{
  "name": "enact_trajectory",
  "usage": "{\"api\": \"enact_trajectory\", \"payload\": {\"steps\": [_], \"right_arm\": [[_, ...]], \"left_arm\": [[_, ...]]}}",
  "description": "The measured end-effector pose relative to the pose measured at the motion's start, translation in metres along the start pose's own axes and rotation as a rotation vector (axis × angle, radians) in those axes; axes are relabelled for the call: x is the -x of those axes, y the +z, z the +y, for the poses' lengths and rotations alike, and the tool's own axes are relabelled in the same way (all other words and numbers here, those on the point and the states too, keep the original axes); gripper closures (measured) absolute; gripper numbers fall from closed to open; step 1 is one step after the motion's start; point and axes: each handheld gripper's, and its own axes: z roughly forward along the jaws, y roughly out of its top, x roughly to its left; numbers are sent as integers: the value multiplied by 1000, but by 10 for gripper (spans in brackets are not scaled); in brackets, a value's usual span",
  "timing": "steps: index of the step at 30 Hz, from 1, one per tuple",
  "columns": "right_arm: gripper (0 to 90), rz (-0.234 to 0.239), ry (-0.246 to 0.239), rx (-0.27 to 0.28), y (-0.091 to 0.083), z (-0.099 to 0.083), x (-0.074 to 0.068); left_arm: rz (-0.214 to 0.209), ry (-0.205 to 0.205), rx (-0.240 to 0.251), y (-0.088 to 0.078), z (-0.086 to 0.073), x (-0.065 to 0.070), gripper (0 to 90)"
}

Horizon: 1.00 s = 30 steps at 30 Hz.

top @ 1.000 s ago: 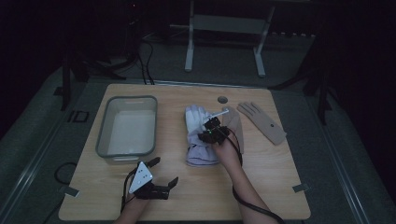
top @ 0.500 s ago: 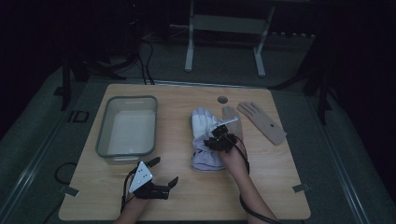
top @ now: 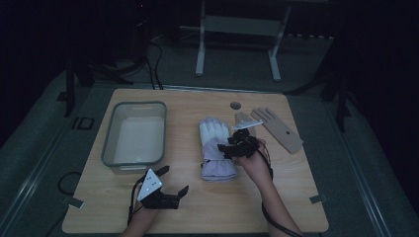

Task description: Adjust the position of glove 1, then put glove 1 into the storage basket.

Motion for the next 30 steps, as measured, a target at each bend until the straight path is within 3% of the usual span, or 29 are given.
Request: {"api": "enact_trajectory", "payload": {"steps": [8, 12, 15, 17, 20, 23, 27, 29, 30], "right_arm": [[471, -4, 44, 16, -17, -6, 15], [471, 8, 60, 40, -28, -5, 16], [471, 29, 83, 59, -33, -4, 18], [471, 34, 92, 68, -34, -4, 20], [457, 33, 83, 66, -29, -3, 22], [456, 62, 73, 70, -19, -4, 23], [423, 89, 85, 57, -3, -10, 27], [421, 93, 90, 39, 4, -14, 30], [418, 100, 93, 32, 7, -16, 31]], "left_arm": [[-26, -1, -83, 9, 8, 5, 21], [-50, -1, -99, 15, 23, 9, 21], [-94, -9, -129, 26, 40, 9, 21], [-96, -6, -162, 35, 53, 11, 21], [-80, -32, -237, 53, 72, 11, 21], [-44, -62, -285, 70, 83, 11, 42], [-25, -104, -329, 87, 83, 6, 139], [-25, -127, -369, 95, 78, 5, 151], [-31, -136, -400, 99, 75, 4, 203]]}}
